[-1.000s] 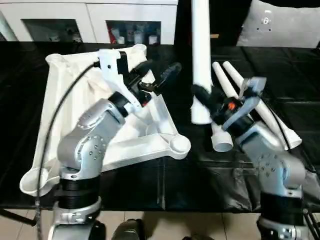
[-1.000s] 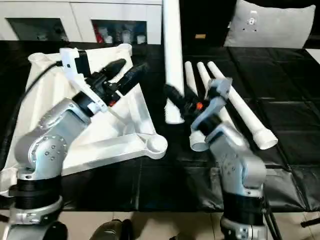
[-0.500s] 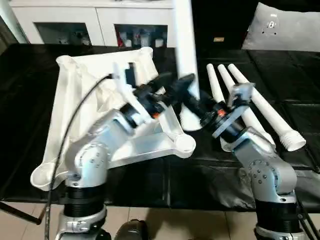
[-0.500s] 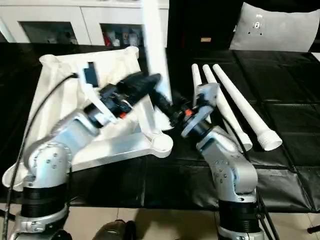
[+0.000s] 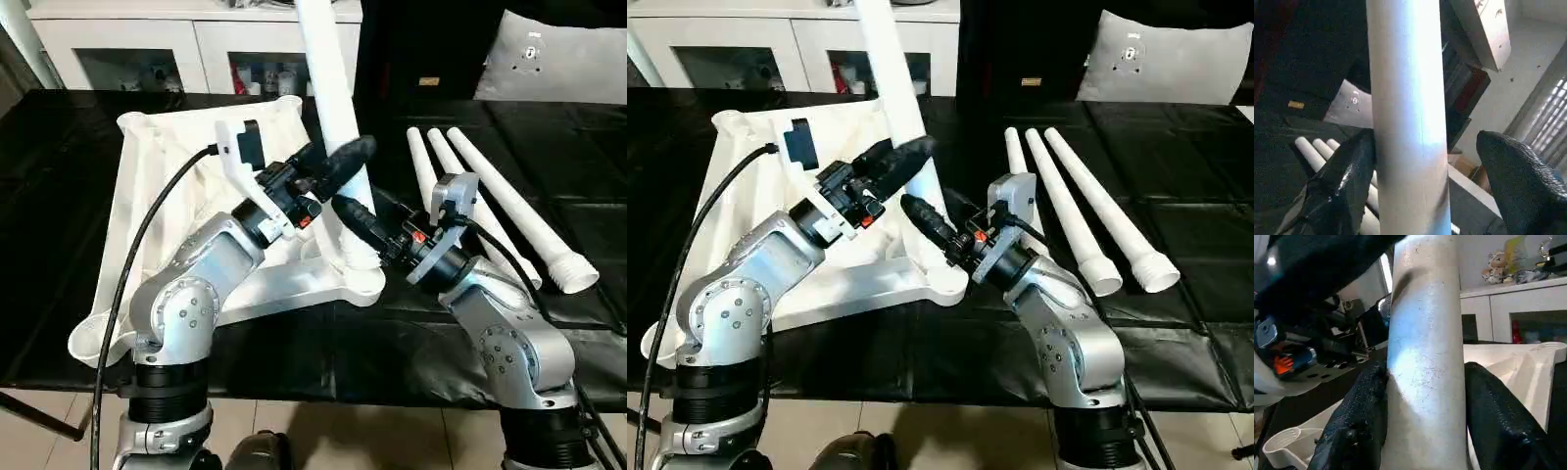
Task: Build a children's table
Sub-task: Pick table leg
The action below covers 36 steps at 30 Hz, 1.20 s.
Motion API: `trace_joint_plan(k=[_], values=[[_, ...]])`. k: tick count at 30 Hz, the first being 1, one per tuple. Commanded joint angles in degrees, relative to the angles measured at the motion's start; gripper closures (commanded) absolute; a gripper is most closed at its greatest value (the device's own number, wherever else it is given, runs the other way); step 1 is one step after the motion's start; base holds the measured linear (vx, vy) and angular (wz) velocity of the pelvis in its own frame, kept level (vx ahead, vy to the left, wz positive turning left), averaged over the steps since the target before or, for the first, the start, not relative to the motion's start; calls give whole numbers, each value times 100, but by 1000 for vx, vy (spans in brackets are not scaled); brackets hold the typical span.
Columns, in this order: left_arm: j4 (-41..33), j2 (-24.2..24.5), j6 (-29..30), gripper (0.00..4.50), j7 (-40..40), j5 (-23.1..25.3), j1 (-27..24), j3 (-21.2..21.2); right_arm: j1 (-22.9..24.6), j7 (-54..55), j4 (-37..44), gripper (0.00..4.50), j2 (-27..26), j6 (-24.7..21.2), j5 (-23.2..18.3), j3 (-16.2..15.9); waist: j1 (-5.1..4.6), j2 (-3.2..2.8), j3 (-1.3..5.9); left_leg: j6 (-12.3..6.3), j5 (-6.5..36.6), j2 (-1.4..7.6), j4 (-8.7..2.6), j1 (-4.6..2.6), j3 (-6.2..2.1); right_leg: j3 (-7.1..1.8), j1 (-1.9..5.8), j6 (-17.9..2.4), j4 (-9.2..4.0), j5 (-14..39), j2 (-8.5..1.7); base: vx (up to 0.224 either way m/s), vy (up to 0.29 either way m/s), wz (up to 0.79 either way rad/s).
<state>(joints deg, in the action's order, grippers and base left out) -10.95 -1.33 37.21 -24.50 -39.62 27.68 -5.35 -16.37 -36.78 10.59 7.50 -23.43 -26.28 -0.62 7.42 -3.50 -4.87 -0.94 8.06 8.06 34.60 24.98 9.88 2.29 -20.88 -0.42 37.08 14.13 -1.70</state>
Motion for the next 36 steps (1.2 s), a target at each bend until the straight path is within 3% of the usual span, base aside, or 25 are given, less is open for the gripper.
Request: trace_joint_plan(k=[1, 2, 3, 7, 8, 11, 12, 16, 24, 27, 28, 31, 35, 36], values=[[-10, 32, -127, 124, 95, 241, 157, 218, -35, -23, 38, 259, 54, 63, 111, -117, 8, 15, 517, 58, 1201, 568, -383, -265, -278, -309, 110, -998, -464, 239, -740, 0, 0, 0], [2, 83, -168, 124, 120, 368, 173, 289, -47, -17, 25, 259, 74, 96, 148, -138, 14, 12, 518, 46, 1192, 567, -382, -268, -281, -310, 109, -982, -474, 243, -741, 0, 0, 0], [28, 158, -288, 154, 191, 640, 204, 425, -70, -4, -3, 259, 111, 170, 254, -190, 29, 11, 524, 35, 1156, 570, -380, -263, -290, -310, 113, -921, -473, 233, -736, 0, 0, 0], [110, 67, -668, 165, 608, 1200, 311, 594, -179, 122, -217, 259, 166, 569, 729, -370, 49, 14, 527, 74, 1171, 581, -369, -265, -284, -317, 113, -896, -479, 234, -758, 0, 0, 0], [83, 123, -995, 169, 667, 1681, 302, 955, -290, 299, -424, 259, 147, 875, 1035, -451, 55, 17, 532, 68, 1160, 585, -368, -267, -298, -310, 108, -916, -483, 227, -756, 0, 0, 0], [84, 67, -1308, 203, 781, 2081, 282, 1288, -429, 494, -654, 259, 121, 1204, 1315, -495, 54, 1, 543, 73, 1213, 594, -373, -272, -301, -308, 104, -883, -471, 220, -749, 0, 0, 0], [106, -33, -1442, 204, 897, 2204, 282, 1377, -499, 546, -758, 259, 121, 1334, 1423, -520, 57, 0, 550, 74, 1203, 595, -359, -279, -295, -305, 97, -960, -458, 108, -745, 0, 0, 0], [207, -350, -1671, 241, 1137, 2287, 337, 1418, -678, 664, -1041, 262, 135, 1688, 1698, -593, 30, 24, 540, 50, 1255, 587, -362, -262, -289, -295, 118, -1034, -449, 26, -745, 0, 0, 0], [440, -695, -1933, 261, 1312, 2251, 410, 1252, -871, 816, -1505, 263, 52, 2192, 1941, -631, 9, 61, 523, -126, 1221, 588, -343, -260, -272, -304, 100, -1082, -468, 126, -743, 0, 0, 0], [461, -730, -1970, 262, 1321, 2239, 405, 1205, -887, 827, -1561, 263, 33, 2271, 1940, -620, 5, 48, 529, -159, 1273, 592, -349, -260, -281, -297, 99, -1105, -452, 96, -749, 0, 0, 0], [471, -748, -2002, 262, 1335, 2242, 396, 1177, -897, 835, -1593, 263, 34, 2326, 1960, -629, 11, 0, 533, -142, 1307, 591, -342, -265, -286, -299, 93, -1103, -450, 124, -753, 0, 0, 0], [534, -779, -2071, 262, 1402, 2272, 396, 1126, -909, 910, -1638, 263, 11, 2419, 2002, -584, 5, -13, 532, -82, 1417, 597, -357, -277, -288, -306, 90, -1085, -459, 149, -741, 0, 0, 0], [619, -814, -2068, 262, 1439, 2324, 433, 1071, -912, 960, -1668, 263, -14, 2406, 1965, -505, -3, 8, 530, -60, 1472, 592, -367, -282, -288, -304, 91, -1076, -464, 162, -735, 0, 0, 0], [648, -813, -2063, 262, 1465, 2347, 451, 1050, -922, 946, -1694, 263, -13, 2388, 1948, -499, -16, 85, 541, -73, 1436, 593, -367, -273, -272, -307, 112, -1085, -471, 124, -745, 0, 0, 0]])
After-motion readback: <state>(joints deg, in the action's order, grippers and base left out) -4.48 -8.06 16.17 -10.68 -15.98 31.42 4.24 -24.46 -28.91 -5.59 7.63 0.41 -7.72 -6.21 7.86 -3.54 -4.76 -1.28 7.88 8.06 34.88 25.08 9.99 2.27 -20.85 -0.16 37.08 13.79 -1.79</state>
